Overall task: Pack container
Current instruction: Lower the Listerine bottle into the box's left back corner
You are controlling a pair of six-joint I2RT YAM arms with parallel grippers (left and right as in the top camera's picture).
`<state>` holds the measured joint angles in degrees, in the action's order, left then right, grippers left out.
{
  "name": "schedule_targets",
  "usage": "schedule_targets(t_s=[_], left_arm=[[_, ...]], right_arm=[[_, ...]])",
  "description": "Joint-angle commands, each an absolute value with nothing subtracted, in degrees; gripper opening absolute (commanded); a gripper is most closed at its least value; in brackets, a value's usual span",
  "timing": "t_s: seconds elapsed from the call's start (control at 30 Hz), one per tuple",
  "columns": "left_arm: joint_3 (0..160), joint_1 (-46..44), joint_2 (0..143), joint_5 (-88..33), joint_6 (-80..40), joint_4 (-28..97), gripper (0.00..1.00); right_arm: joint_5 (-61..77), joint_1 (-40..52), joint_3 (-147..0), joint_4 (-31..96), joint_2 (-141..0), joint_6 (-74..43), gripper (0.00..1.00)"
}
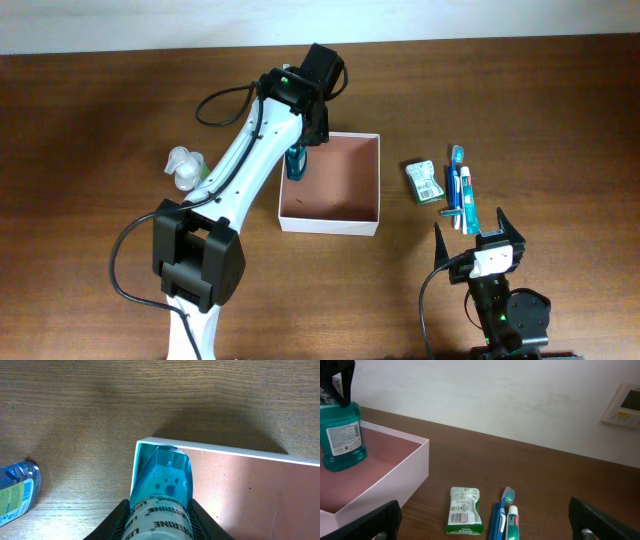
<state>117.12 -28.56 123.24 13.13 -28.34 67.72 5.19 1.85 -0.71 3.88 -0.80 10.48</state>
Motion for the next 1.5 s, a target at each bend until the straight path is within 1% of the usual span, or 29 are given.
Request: schedule_targets(t_s=[0.0, 0.07, 0.23, 0.27, 0.53, 0.57, 0.97, 1.13, 1.3, 1.33, 1.4, 1.43, 1.47], left_arm=[[118.2, -28.4, 123.5, 14.9, -28.8, 68.6, 0.30], [118.2, -28.4, 123.5, 14.9, -28.8, 69.1, 0.36], [118.3, -28.4, 123.4, 14.8, -28.6, 71.0, 0.38], [118.3, -28.4, 123.2, 14.8, -28.3, 71.6, 0.41], [118.3, -28.3, 121.0, 14.7, -24.3, 72.1, 0.52], [118.3, -28.3, 120.6, 14.6, -23.8, 72.3, 0.57], [118.3, -28.3, 114.3, 8.9, -20.9, 75.1, 0.64], [118.3, -28.3, 111.9, 8.6, -20.9, 80.2, 0.64], [118.3, -28.3, 111.6, 8.6, -20.9, 87.3, 0.58], [118.3, -28.3, 111.6, 8.6, -20.9, 88.3, 0.54], [118.3, -28.3, 111.6, 8.6, -20.9, 89.6, 0.29], [118.3, -28.3, 111.6, 8.7, -20.9, 90.0, 0.13], [118.3, -28.3, 111.6, 8.8, -20.9, 90.4, 0.01]], right_arm=[[4.7, 1.4, -0.3, 4.1, -0.3, 10.3, 0.98], [4.7, 1.4, -0.3, 4.1, -0.3, 10.3, 0.98], [4.7, 1.4, -0.3, 4.1, -0.3, 10.3, 0.98], [4.7, 1.4, -0.3, 4.1, -0.3, 10.3, 0.98], [4.7, 1.4, -0.3, 4.1, -0.3, 10.3, 0.98], [4.7, 1.4, -0.3, 4.1, -0.3, 10.3, 0.98], [4.7, 1.4, -0.3, 4.1, -0.3, 10.3, 0.98], [4.7, 1.4, -0.3, 4.1, -0.3, 10.3, 0.98], [4.7, 1.4, -0.3, 4.1, -0.3, 10.3, 0.98], [4.7, 1.4, -0.3, 4.1, -0.3, 10.3, 0.98], [4.7, 1.4, -0.3, 4.1, -0.3, 10.3, 0.98], [4.7, 1.4, -0.3, 4.1, -0.3, 10.3, 0.98], [4.7, 1.4, -0.3, 4.1, -0.3, 10.3, 0.98]])
